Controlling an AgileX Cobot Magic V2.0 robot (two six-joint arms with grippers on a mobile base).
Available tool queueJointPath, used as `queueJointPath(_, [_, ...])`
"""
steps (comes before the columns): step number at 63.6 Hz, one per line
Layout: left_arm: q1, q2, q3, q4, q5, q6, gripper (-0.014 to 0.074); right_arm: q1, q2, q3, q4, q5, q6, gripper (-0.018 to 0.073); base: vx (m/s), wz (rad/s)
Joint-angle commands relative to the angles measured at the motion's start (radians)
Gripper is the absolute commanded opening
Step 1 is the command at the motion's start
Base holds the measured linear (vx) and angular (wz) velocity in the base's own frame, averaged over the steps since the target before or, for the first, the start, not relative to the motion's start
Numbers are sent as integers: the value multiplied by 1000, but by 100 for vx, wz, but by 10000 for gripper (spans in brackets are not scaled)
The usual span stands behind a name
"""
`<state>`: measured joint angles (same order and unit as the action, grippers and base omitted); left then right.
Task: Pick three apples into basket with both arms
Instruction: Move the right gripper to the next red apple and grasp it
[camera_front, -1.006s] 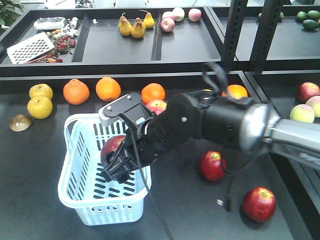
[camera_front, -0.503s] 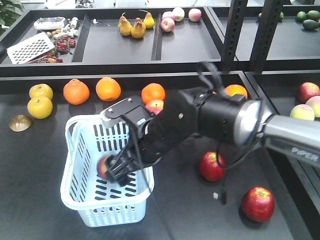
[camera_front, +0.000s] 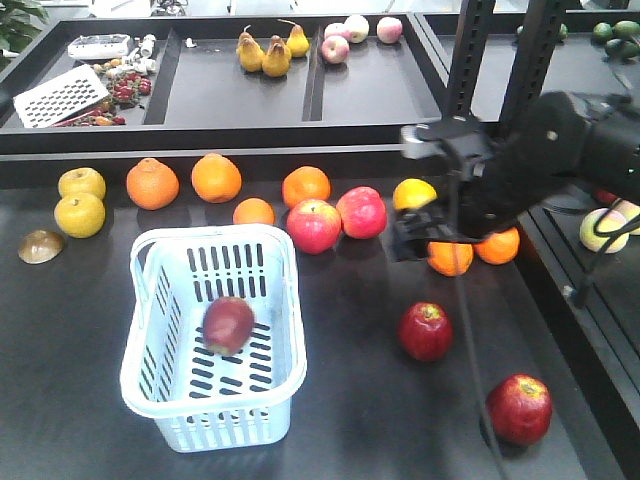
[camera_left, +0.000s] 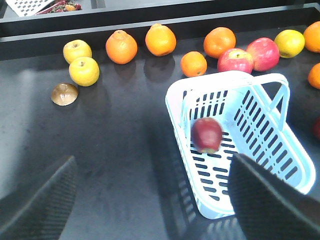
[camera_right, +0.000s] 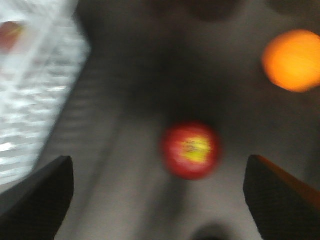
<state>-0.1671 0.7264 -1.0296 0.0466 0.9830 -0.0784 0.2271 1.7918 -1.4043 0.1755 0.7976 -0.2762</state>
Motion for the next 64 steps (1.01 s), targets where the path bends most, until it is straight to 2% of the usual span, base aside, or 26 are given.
queueJointPath(1, [2, -2, -21, 1, -61, -8, 575, -57, 22, -14, 2, -59, -14, 645, 0, 0])
queueJointPath(10, [2, -2, -21, 1, -61, -8, 575, -67, 112, -14, 1, -101, -52, 645, 0, 0])
queueJointPath(23, [2, -2, -21, 1, -61, -8, 575, -64, 204, -14, 12, -191, -52, 645, 0, 0])
queueJointPath(32, [2, -2, -21, 1, -61, -8, 575, -61, 257, -14, 52, -205, -57, 645, 0, 0])
queueJointPath(42, [2, -2, -21, 1, -61, -8, 575, -43, 306, -14, 103, -206, -109, 641, 0, 0])
queueJointPath(57, [2, -2, -21, 1, -61, -8, 575, -26, 367, -14, 109, -205, -116, 631, 0, 0])
queueJointPath(64, [2, -2, -21, 1, -61, -8, 575, -27, 376, -14, 92, -196, -103, 579, 0, 0])
